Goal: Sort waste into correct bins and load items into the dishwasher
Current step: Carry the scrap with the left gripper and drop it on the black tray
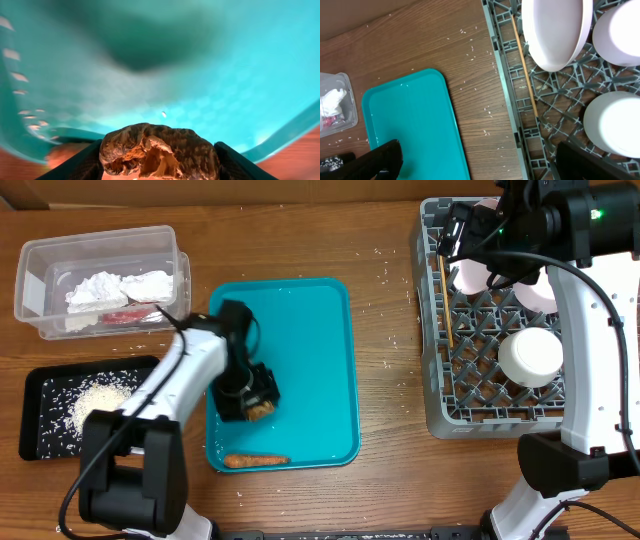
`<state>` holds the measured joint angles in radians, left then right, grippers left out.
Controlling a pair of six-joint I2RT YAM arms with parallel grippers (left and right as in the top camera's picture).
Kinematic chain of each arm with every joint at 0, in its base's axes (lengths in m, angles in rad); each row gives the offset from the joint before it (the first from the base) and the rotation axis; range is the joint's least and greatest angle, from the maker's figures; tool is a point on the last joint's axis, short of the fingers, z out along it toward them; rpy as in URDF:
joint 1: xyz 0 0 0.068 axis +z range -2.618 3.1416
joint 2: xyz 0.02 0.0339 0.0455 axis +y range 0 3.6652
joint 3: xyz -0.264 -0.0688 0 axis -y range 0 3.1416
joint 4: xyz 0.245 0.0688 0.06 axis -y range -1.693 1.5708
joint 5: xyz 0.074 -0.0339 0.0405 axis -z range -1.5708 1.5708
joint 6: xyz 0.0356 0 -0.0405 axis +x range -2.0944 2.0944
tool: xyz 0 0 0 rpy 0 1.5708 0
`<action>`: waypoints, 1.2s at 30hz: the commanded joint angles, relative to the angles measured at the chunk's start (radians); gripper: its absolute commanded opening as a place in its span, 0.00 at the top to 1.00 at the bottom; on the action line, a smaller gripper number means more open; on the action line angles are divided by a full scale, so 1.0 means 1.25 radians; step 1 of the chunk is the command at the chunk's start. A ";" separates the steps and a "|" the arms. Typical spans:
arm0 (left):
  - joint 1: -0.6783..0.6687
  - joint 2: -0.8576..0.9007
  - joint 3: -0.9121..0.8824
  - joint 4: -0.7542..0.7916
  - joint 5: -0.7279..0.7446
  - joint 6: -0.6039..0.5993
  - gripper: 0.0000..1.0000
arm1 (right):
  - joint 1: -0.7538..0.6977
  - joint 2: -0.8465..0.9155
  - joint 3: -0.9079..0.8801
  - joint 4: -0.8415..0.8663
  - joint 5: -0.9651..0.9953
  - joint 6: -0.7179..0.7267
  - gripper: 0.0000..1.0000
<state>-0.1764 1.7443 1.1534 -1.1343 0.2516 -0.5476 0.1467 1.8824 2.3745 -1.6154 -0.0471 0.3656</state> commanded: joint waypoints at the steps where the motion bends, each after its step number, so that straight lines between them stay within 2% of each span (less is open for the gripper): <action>1: 0.076 0.003 0.077 -0.033 -0.003 0.032 0.31 | 0.001 -0.006 0.001 0.004 0.004 0.000 0.00; 6: 0.182 0.003 0.157 -0.091 -0.063 0.044 0.31 | 0.001 -0.006 0.001 0.004 0.004 0.000 0.00; 9: 0.281 0.003 0.206 -0.119 -0.126 0.044 0.31 | 0.001 -0.006 0.001 0.004 0.004 0.000 0.00; 16: 0.493 0.003 0.210 -0.089 -0.202 0.043 0.27 | 0.001 -0.006 0.001 0.004 0.004 0.000 0.00; 17: 0.541 0.003 0.210 -0.071 -0.219 0.043 0.24 | 0.001 -0.006 0.001 0.004 0.004 0.000 0.00; 21: 0.603 0.003 0.210 -0.038 -0.243 0.043 0.22 | 0.001 -0.006 0.001 0.004 0.004 0.000 0.00; 26: 0.618 0.003 0.210 -0.025 -0.240 0.046 0.21 | 0.001 -0.006 0.001 0.004 0.004 0.000 0.00; 31: 0.616 0.003 0.210 -0.045 -0.072 0.149 0.21 | 0.001 -0.006 0.001 0.004 0.004 0.000 0.00; 36: 0.611 0.003 0.210 -0.112 0.182 0.276 0.21 | 0.001 -0.006 0.001 0.004 0.004 0.000 0.00</action>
<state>0.5957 1.7481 1.3975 -1.2396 0.2050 -0.3588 0.1463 1.8824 2.3745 -1.6157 -0.0471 0.3660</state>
